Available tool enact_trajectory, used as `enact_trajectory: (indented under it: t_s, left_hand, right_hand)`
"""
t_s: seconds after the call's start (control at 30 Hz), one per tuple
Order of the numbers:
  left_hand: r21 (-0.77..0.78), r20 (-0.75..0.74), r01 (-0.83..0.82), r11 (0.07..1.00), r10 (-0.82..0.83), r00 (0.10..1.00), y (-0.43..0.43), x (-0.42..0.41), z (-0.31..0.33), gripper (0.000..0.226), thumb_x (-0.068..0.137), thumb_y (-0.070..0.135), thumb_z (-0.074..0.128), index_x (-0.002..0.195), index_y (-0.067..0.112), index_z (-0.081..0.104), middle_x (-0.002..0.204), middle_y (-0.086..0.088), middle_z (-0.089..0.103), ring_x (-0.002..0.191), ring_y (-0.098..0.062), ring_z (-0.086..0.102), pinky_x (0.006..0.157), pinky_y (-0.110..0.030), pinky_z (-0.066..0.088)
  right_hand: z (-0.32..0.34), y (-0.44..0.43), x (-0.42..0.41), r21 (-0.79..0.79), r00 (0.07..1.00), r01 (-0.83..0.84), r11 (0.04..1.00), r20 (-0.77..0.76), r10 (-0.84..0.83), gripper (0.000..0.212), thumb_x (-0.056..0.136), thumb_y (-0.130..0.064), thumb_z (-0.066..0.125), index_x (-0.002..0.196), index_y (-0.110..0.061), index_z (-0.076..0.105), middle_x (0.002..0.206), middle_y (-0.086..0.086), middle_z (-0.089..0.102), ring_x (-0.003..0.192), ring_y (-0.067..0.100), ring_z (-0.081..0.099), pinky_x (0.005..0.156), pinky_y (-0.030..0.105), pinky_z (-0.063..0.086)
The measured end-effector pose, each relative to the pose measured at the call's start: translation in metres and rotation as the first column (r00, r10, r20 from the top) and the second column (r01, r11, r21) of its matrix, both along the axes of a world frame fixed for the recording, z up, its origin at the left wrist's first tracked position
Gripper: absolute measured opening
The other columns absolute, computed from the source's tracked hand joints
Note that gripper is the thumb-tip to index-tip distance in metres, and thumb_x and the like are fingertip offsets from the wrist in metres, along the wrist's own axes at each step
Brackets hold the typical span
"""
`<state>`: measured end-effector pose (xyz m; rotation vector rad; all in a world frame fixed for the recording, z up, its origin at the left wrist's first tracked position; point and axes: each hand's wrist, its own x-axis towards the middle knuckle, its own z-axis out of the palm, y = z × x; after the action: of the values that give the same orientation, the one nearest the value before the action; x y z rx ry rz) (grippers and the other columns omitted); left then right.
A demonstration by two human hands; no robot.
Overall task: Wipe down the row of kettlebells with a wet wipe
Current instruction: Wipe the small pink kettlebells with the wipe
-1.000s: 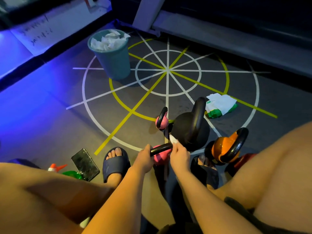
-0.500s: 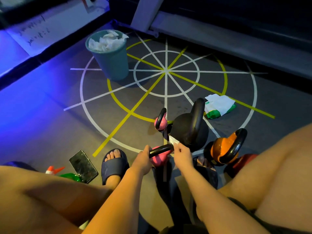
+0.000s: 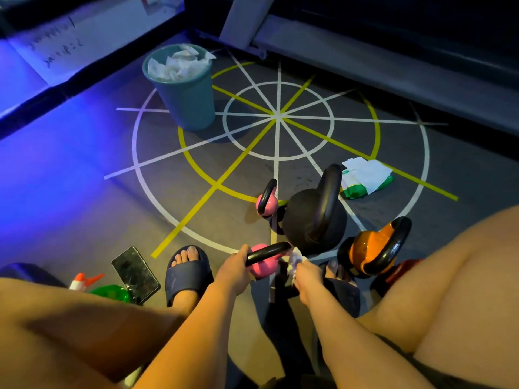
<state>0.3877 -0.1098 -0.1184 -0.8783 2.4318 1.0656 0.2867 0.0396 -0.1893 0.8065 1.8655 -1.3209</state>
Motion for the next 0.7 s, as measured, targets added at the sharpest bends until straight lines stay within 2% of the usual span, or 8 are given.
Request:
enact_trajectory:
  t_s: [0.1,0.17,0.3,0.43,0.5,0.57,0.63,0.7]
  left_hand:
    - [-0.008,-0.021,-0.015,1.000,0.014,1.000,-0.001,0.000,-0.001,0.017,0.095,0.012,0.059,0.101,0.021,0.047,0.099,-0.009,0.064,0.094,-0.030,0.059,0.077,-0.037,0.042]
    - [-0.010,-0.034,-0.019,1.000,0.019,0.999,-0.003,-0.001,-0.002,0.021,0.093,0.010,0.059,0.098,0.023,0.044,0.097,-0.010,0.064,0.093,-0.032,0.059,0.079,-0.039,0.044]
    - [0.005,-0.033,-0.038,0.999,0.038,0.999,-0.009,-0.001,-0.005,0.023,0.092,0.009,0.060,0.095,0.024,0.043,0.095,-0.010,0.064,0.093,-0.032,0.059,0.083,-0.042,0.048]
    - [0.015,-0.047,-0.037,0.999,0.037,0.998,-0.007,-0.006,-0.005,0.020,0.093,0.012,0.060,0.099,0.023,0.044,0.098,-0.009,0.063,0.093,-0.030,0.058,0.077,-0.038,0.045]
    - [0.019,-0.037,-0.027,0.999,0.028,0.999,-0.007,-0.005,-0.006,0.019,0.095,0.014,0.060,0.102,0.021,0.044,0.099,-0.009,0.063,0.092,-0.029,0.058,0.075,-0.035,0.042]
    - [0.009,-0.026,-0.005,1.000,0.005,1.000,-0.007,-0.005,-0.008,0.019,0.095,0.015,0.060,0.104,0.019,0.044,0.100,-0.009,0.063,0.094,-0.030,0.059,0.076,-0.035,0.042]
    - [-0.007,-0.019,0.002,1.000,-0.002,1.000,-0.007,-0.003,-0.008,0.021,0.097,0.015,0.059,0.103,0.020,0.041,0.099,-0.008,0.062,0.095,-0.031,0.060,0.073,-0.034,0.039]
    - [-0.022,-0.006,0.009,1.000,-0.009,1.000,-0.008,-0.003,-0.006,0.023,0.097,0.013,0.058,0.104,0.022,0.038,0.098,-0.006,0.060,0.093,-0.029,0.059,0.071,-0.033,0.036]
  right_hand:
    - [0.013,-0.019,0.003,-0.279,0.983,0.183,0.943,0.065,-0.172,0.015,0.100,-0.018,0.055,0.096,-0.014,0.068,0.065,0.003,0.059,0.048,0.010,0.053,0.044,0.021,0.041]
    - [0.016,-0.034,0.005,-0.330,0.968,0.247,0.911,0.036,-0.249,0.021,0.102,-0.014,0.050,0.092,-0.016,0.068,0.067,0.003,0.060,0.048,0.009,0.055,0.042,0.019,0.044]
    - [0.020,-0.036,0.019,-0.077,0.937,-0.007,0.997,-0.349,-0.020,0.027,0.101,-0.037,0.051,0.084,-0.031,0.072,0.090,0.003,0.071,0.086,0.023,0.066,0.082,0.040,0.054]
    - [0.053,-0.037,0.021,0.051,0.801,-0.159,0.986,-0.577,0.159,0.031,0.104,-0.036,0.044,0.095,-0.032,0.073,0.091,-0.006,0.068,0.089,0.014,0.062,0.077,0.029,0.045]
    - [0.057,-0.038,0.015,0.059,0.790,-0.202,0.978,-0.580,0.198,0.030,0.104,-0.034,0.044,0.097,-0.033,0.073,0.095,-0.003,0.070,0.094,0.018,0.064,0.078,0.030,0.046]
    - [0.057,-0.033,0.011,0.168,0.779,-0.286,0.943,-0.532,0.331,0.029,0.105,-0.031,0.042,0.100,-0.027,0.071,0.100,0.004,0.069,0.102,0.026,0.063,0.077,0.027,0.041]
    - [0.059,-0.030,0.015,0.322,0.636,-0.398,0.859,-0.578,0.511,0.031,0.106,-0.030,0.039,0.110,-0.026,0.070,0.113,0.004,0.067,0.110,0.024,0.061,0.081,0.026,0.042]
    - [0.055,-0.034,0.029,0.399,0.411,-0.474,0.784,-0.687,0.599,0.038,0.103,-0.031,0.035,0.118,-0.023,0.069,0.132,-0.001,0.063,0.127,0.019,0.054,0.099,0.029,0.043]
